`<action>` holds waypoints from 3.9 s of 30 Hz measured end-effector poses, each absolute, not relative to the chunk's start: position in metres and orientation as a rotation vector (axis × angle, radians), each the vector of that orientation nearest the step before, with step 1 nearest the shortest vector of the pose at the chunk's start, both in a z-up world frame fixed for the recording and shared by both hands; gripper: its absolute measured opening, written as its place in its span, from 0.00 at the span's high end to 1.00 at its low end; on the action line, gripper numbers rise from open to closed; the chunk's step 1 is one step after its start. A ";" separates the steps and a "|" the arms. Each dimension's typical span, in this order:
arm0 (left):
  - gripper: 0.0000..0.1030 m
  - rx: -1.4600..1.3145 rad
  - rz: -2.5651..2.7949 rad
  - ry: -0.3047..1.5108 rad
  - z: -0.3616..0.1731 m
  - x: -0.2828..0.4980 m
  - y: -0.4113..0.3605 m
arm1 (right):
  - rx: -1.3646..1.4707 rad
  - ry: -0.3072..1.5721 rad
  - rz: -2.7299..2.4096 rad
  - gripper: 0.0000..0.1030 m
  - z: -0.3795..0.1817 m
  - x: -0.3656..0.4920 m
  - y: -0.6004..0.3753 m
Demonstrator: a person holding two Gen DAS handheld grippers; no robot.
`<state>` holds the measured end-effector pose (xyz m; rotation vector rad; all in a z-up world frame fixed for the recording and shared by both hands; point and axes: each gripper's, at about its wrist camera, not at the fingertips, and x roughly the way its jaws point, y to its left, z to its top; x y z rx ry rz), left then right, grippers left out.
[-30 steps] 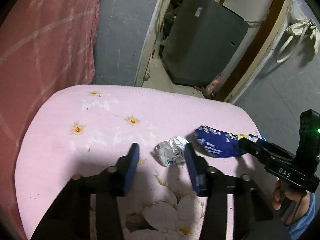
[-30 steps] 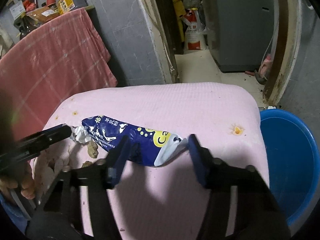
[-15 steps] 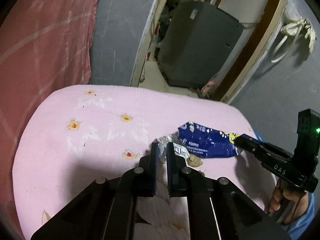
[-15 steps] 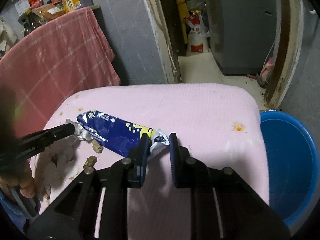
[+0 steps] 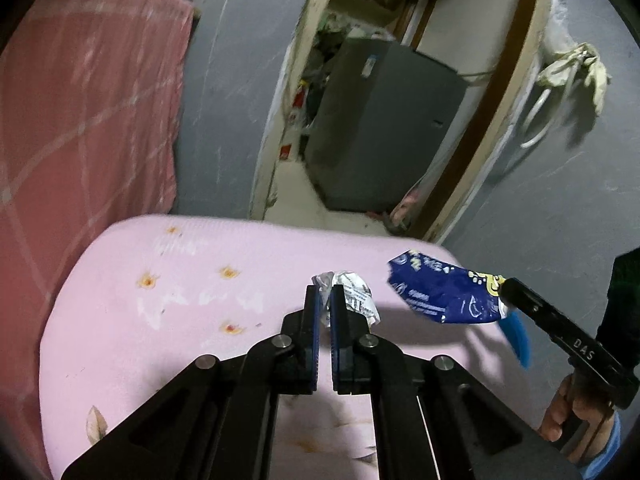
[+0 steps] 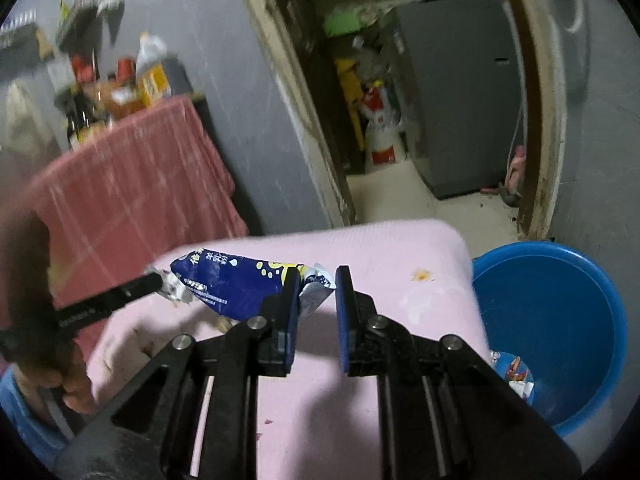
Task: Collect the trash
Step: 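Carry both items over the blue basin and open both tools to drop them, then move both tools back over the remaining brown shells on the table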
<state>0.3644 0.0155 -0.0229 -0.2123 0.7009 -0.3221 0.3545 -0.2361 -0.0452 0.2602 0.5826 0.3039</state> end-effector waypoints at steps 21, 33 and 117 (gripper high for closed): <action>0.97 -0.173 -0.520 0.528 0.022 0.351 -0.118 | 0.400 0.281 0.000 0.84 -0.009 0.285 -0.358; 0.97 -0.103 -0.590 0.584 -0.004 0.371 -0.196 | 0.382 0.263 -0.172 0.84 -0.035 0.278 -0.415; 0.03 -0.136 -0.191 0.395 0.040 0.280 -0.046 | 0.233 0.159 0.095 0.00 0.025 0.246 -0.295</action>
